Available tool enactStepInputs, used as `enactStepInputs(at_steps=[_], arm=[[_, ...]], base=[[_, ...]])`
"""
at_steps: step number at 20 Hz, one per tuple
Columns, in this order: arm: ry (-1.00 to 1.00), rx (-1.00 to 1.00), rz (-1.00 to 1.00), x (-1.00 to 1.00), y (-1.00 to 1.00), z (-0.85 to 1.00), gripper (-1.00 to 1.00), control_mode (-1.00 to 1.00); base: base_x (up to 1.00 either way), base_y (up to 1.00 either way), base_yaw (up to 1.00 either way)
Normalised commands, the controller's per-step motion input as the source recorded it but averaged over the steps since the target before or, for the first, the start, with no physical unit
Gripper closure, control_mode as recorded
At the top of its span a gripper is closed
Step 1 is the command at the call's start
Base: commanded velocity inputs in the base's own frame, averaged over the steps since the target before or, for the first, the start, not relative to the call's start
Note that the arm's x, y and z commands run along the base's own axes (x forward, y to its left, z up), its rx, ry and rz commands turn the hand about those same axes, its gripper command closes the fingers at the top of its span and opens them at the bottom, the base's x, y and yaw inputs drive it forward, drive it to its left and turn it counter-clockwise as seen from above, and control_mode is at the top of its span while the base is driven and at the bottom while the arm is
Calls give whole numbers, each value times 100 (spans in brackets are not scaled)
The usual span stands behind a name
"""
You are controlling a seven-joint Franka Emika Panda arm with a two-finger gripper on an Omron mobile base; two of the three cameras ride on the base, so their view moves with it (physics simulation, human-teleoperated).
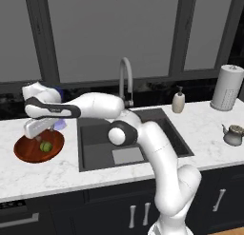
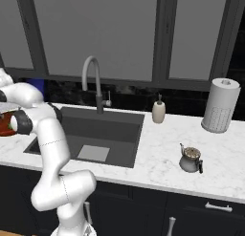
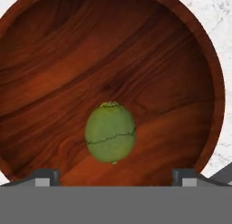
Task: Pick the lime from the sink and place it in the bowl. Then pick the bowl and place it in the microwave. Then close the microwave door and press the start button.
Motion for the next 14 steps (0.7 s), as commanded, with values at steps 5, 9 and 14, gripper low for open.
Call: enactStepInputs(at_steps=[5, 9, 14], arm=[[1, 19, -4, -19, -99, -29, -100, -100], [0, 23, -6, -13, -70, -44, -100, -100], [0, 27, -13, -20, -30, -42, -100, -100]], base=[[0, 0, 0], [0, 0, 0], [0, 0, 0]])
